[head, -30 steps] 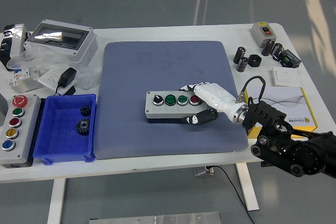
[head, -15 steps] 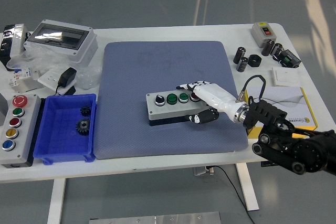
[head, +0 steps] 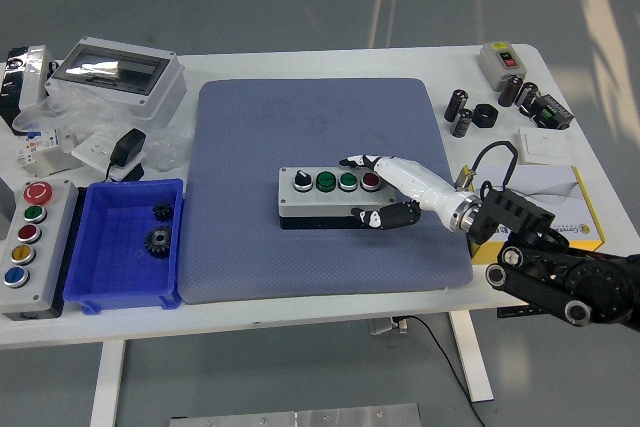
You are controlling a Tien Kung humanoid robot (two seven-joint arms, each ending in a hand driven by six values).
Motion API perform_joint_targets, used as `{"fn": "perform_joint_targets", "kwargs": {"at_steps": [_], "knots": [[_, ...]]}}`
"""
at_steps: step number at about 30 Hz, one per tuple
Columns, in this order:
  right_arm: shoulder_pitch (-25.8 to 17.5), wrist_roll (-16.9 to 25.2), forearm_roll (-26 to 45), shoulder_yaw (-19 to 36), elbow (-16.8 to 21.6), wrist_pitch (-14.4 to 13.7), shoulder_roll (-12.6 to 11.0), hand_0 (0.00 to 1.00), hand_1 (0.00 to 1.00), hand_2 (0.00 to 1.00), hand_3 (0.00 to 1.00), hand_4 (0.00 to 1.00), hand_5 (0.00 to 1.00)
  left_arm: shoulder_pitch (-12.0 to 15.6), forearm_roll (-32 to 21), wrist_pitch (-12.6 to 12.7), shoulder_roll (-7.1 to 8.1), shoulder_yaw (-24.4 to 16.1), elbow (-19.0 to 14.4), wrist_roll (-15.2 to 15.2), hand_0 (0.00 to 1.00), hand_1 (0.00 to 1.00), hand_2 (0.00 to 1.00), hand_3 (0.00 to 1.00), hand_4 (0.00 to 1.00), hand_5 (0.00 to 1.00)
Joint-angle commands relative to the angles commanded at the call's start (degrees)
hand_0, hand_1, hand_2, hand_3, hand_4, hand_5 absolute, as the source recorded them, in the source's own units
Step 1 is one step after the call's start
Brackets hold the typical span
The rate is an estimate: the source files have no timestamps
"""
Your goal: Pick up the button,place it on the desk,press the button,press the button
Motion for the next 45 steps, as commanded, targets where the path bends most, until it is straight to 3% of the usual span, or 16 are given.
{"fn": "perform_joint_targets", "kwargs": {"at_steps": [6,15,27,31,34,38,41,42,45], "knots": [[-0.3,0.6,1.6,0.4,1.1,-0.3,-0.9,0.932,0.870,0.878,0.922,0.568,0.138,0.1,0.0,0.0,0.02,0.1,0.0,0.0,0.630,0.483,0.524,0.594,0.598,0.226],[-1.8,2.1,7.2,4.5,7.4,1.8,-5.4,0.934,0.871,0.877,0.925,0.578,0.137,0.3,0.1,-0.1,-0.07,0.2,0.0,0.1,0.630,0.483,0.524,0.593,0.596,0.226],[-2.2,2.1,8.2,4.8,6.4,2.2,-4.9,0.927,0.864,0.880,0.923,0.583,0.113,0.2,0.1,-0.1,-0.16,0.3,0.0,0.1,0.629,0.482,0.523,0.590,0.589,0.222],[-3.5,-1.7,4.5,8.7,10.6,2.7,-8.1,0.943,0.888,0.885,0.926,0.605,0.142,0.2,-0.1,-0.1,-0.19,0.3,0.0,0.1,0.629,0.482,0.523,0.590,0.587,0.221],[-3.8,-6.5,1.3,12.2,14.8,6.4,-11.4,0.943,0.888,0.885,0.926,0.605,0.142,0.4,0.0,-0.1,-0.20,0.2,0.0,0.2,0.629,0.482,0.523,0.590,0.587,0.221],[-2.5,-14.0,5.6,17.7,21.0,14.1,-15.4,0.947,0.889,0.889,0.929,0.619,0.136,0.5,0.2,-0.1,-0.21,0.0,0.0,0.3,0.629,0.482,0.522,0.589,0.584,0.219],[-0.6,-19.3,10.6,21.7,24.7,20.5,-16.5,0.947,0.889,0.889,0.929,0.619,0.136,0.5,0.2,-0.1,-0.17,-0.1,0.0,0.2,0.629,0.482,0.522,0.589,0.584,0.219],[0.1,-20.8,12.2,22.4,25.3,22.5,-16.6,0.864,0.853,0.837,0.915,0.614,0.133,0.4,0.2,-0.1,-0.14,-0.1,0.0,0.2,0.628,0.481,0.522,0.589,0.582,0.216],[2.4,-25.6,17.2,22.8,25.6,29.3,-16.2,0.864,0.853,0.837,0.915,0.614,0.133,0.3,0.2,-0.1,-0.02,-0.1,0.0,0.2,0.628,0.481,0.522,0.589,0.582,0.216]]}}
